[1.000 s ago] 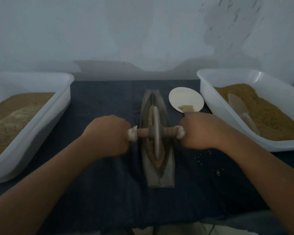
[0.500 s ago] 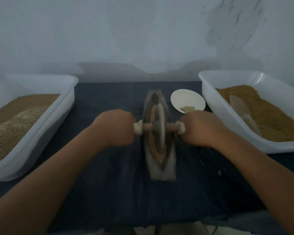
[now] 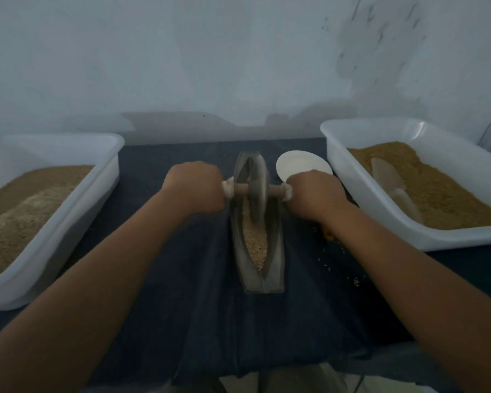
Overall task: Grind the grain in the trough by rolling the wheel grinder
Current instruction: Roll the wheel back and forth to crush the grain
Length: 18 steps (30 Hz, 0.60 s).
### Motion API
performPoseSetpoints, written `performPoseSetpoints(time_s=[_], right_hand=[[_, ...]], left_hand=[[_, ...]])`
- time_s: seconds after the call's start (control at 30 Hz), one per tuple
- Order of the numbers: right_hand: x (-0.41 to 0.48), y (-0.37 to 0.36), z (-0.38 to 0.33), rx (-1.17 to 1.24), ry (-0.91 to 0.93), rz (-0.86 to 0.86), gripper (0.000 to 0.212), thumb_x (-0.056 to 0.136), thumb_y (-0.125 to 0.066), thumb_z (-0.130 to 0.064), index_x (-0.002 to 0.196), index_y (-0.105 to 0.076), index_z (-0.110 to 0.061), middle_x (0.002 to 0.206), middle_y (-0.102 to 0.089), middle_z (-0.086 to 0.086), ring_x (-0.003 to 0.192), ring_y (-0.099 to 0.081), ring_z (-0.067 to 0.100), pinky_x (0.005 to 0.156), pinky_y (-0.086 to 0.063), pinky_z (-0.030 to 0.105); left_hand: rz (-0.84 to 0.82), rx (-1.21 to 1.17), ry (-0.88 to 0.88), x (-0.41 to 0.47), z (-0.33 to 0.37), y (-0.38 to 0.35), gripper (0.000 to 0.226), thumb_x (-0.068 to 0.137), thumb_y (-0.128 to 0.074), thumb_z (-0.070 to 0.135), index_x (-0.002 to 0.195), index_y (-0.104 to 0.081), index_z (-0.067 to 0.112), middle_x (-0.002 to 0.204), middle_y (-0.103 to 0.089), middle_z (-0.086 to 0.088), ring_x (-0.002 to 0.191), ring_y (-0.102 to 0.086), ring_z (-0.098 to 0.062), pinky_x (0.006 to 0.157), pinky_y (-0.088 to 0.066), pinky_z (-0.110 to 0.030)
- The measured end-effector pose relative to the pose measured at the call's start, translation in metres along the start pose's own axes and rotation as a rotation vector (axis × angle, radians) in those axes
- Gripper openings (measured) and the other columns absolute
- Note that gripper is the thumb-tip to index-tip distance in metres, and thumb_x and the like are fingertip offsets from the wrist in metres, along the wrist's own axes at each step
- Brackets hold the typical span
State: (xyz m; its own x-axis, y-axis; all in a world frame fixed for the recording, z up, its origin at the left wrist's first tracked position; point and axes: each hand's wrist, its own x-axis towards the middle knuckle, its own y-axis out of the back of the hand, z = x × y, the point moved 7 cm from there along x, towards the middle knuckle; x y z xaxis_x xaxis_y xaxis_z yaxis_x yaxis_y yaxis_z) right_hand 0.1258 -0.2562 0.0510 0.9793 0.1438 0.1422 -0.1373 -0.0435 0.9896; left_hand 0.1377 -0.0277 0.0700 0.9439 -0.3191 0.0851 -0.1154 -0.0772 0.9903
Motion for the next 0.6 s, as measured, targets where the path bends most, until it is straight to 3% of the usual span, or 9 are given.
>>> performPoseSetpoints(time_s=[0.1,0.2,0.4,0.5,0.6], right_hand=[[-0.047,-0.006,0.000,-0.014,0.107,-0.070,0.030,0.080,-0.048,-0.054,0.063,-0.058,-0.031,0.062,-0.057,-0.010,0.057,-0.056,0.009,0.051,-0.043,0.030],[-0.070,-0.007,-0.001,0.027,0.181,-0.094,0.032,0.069,-0.041,-0.060,0.059,-0.055,-0.034,0.058,-0.049,-0.012,0.051,-0.050,0.005,0.046,-0.038,0.028],[0.008,0.011,-0.009,-0.152,0.071,0.157,0.033,0.091,-0.057,-0.047,0.065,-0.057,-0.025,0.063,-0.049,-0.007,0.059,-0.051,0.015,0.053,-0.031,0.027],[0.027,0.020,-0.013,-0.169,0.037,0.150,0.031,0.094,-0.058,-0.042,0.068,-0.056,-0.025,0.065,-0.048,-0.007,0.064,-0.055,0.019,0.051,-0.024,0.028],[0.007,0.025,-0.020,-0.117,0.075,0.101,0.023,0.091,-0.060,-0.034,0.070,-0.058,-0.025,0.071,-0.056,-0.005,0.072,-0.062,0.020,0.056,-0.038,0.029]], left_hand=[[-0.066,-0.052,-0.080,-0.053,0.000,-0.016,0.019,0.072,-0.059,0.043,0.064,-0.052,0.026,0.064,-0.055,0.009,0.061,-0.057,-0.016,0.057,-0.044,-0.029],[-0.081,-0.104,-0.074,-0.083,-0.005,-0.030,0.022,0.068,-0.057,0.048,0.063,-0.053,0.026,0.058,-0.054,0.010,0.053,-0.051,-0.007,0.047,-0.033,-0.024],[0.040,-0.101,0.118,-0.011,-0.017,-0.022,0.025,0.076,-0.059,0.046,0.070,-0.058,0.022,0.072,-0.062,0.006,0.063,-0.058,-0.021,0.060,-0.045,-0.031],[0.003,-0.158,0.157,0.013,-0.018,-0.019,0.024,0.081,-0.062,0.045,0.076,-0.058,0.022,0.086,-0.067,0.000,0.077,-0.063,-0.028,0.070,-0.050,-0.036],[-0.040,-0.166,0.138,-0.014,-0.014,-0.025,0.021,0.081,-0.059,0.044,0.074,-0.059,0.024,0.086,-0.068,0.002,0.076,-0.063,-0.026,0.068,-0.050,-0.034]])
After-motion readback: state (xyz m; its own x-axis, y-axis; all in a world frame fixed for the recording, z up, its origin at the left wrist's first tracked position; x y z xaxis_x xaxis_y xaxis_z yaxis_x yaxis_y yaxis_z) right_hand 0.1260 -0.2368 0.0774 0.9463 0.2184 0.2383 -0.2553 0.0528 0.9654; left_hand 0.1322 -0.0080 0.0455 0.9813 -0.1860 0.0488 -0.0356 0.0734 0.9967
